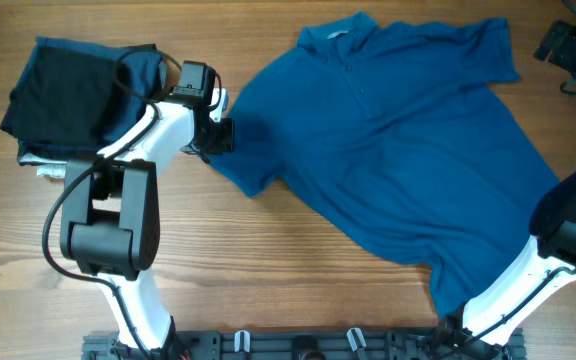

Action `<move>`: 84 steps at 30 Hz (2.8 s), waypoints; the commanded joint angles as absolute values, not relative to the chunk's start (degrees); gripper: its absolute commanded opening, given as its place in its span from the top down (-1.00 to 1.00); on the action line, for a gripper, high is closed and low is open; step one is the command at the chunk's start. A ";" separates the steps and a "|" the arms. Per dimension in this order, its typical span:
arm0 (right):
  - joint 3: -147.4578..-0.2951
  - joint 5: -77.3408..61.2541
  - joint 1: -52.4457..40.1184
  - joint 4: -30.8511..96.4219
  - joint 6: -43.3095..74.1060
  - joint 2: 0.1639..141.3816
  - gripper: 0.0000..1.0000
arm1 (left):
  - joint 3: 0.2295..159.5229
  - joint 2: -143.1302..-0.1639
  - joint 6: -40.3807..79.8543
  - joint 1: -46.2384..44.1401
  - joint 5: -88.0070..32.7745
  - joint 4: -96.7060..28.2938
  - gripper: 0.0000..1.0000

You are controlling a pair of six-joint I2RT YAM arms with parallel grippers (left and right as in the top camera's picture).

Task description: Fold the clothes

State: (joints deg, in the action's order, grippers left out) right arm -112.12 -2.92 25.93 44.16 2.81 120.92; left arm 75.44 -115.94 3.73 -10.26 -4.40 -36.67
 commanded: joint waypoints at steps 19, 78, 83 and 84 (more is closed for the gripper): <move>-112.12 -2.57 25.91 44.10 3.40 121.43 -0.99 | 74.48 -118.48 24.69 -8.99 12.23 -48.60 0.92; -112.12 -2.57 25.89 44.05 3.40 121.43 -1.00 | 85.95 -128.77 2.72 -12.82 7.64 -19.79 0.92; -112.12 -2.57 25.91 44.05 3.38 121.43 -0.99 | 85.95 -128.77 11.66 -8.80 11.90 -29.26 0.92; -112.12 -2.57 25.91 44.05 3.40 121.43 -0.99 | 85.95 -128.77 12.88 -7.92 11.81 -31.07 0.92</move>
